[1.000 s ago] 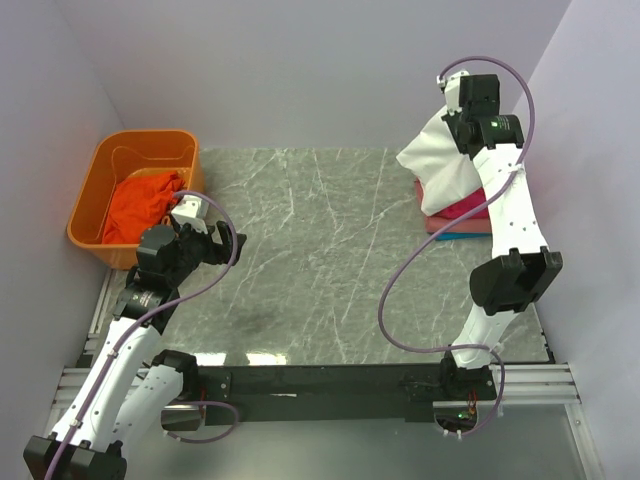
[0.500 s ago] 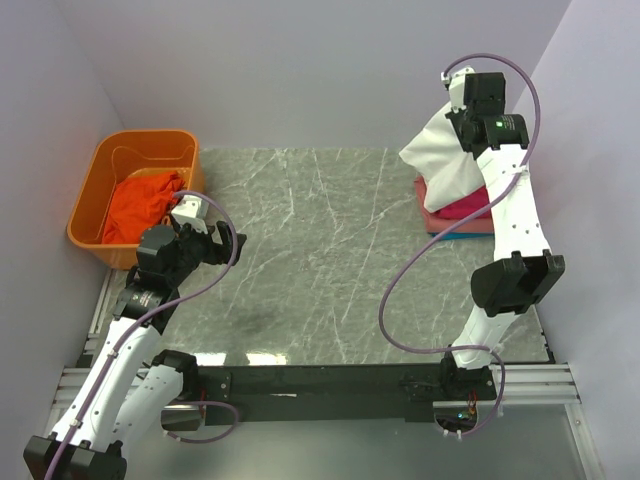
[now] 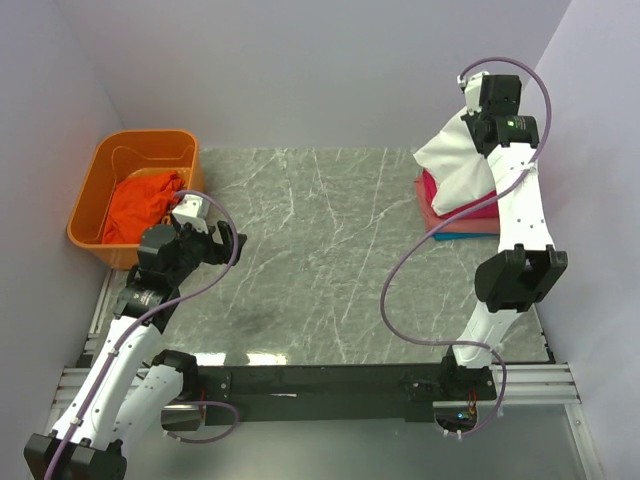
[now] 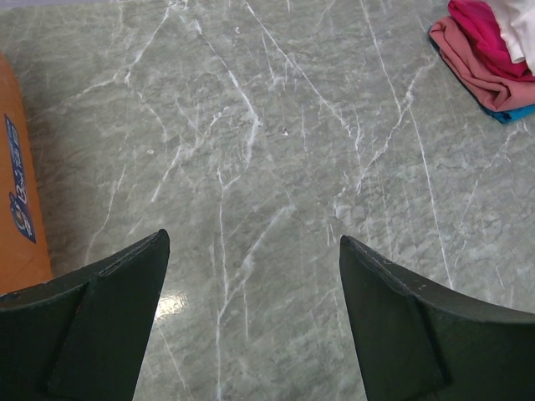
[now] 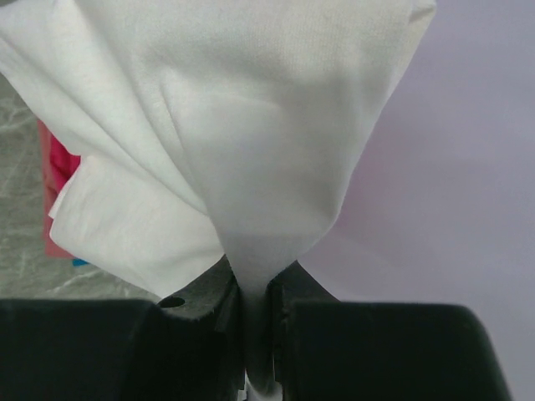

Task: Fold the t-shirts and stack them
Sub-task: Neatly place the folded tshirt to the corner

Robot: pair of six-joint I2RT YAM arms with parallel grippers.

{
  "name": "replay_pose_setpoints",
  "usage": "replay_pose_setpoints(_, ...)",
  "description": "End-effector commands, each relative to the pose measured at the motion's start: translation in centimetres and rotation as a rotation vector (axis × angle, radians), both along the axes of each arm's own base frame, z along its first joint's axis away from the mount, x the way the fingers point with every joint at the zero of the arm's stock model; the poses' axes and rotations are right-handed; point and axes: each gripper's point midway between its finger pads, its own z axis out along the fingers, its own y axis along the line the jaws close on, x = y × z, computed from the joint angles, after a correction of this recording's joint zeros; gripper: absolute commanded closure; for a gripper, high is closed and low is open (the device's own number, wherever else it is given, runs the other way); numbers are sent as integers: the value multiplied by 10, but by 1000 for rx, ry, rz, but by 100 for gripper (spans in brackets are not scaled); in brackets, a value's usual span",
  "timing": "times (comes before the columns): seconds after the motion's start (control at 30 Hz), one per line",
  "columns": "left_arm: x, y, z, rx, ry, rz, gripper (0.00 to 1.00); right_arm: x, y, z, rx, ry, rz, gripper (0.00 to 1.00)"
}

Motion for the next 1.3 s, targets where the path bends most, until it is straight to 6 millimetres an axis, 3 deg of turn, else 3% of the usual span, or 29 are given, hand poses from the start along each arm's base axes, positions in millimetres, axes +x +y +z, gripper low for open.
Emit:
replay_pose_setpoints(0.0, 2, -1, 3, 9, -22, -11, 12, 22, -8, 3, -29, -63, 2, 100)
replay_pose_setpoints(0.33, 4, -2, -1, 12, -9, -12, 12, 40, -17, -11, -32, -80, 7, 100)
replay_pose_setpoints(0.63, 5, -2, -4, 15, 0, -10, 12, 52, -41, -26, -43, -94, -38, 100)
replay_pose_setpoints(0.93, 6, -1, -8, 20, 12, -8, 12, 69, -60, -55, -67, -101, -84, 100)
replay_pose_setpoints(1.27, 8, -1, -13, 27, 28, -4, 12, 83, -97, -98, -125, -63, -170, 100)
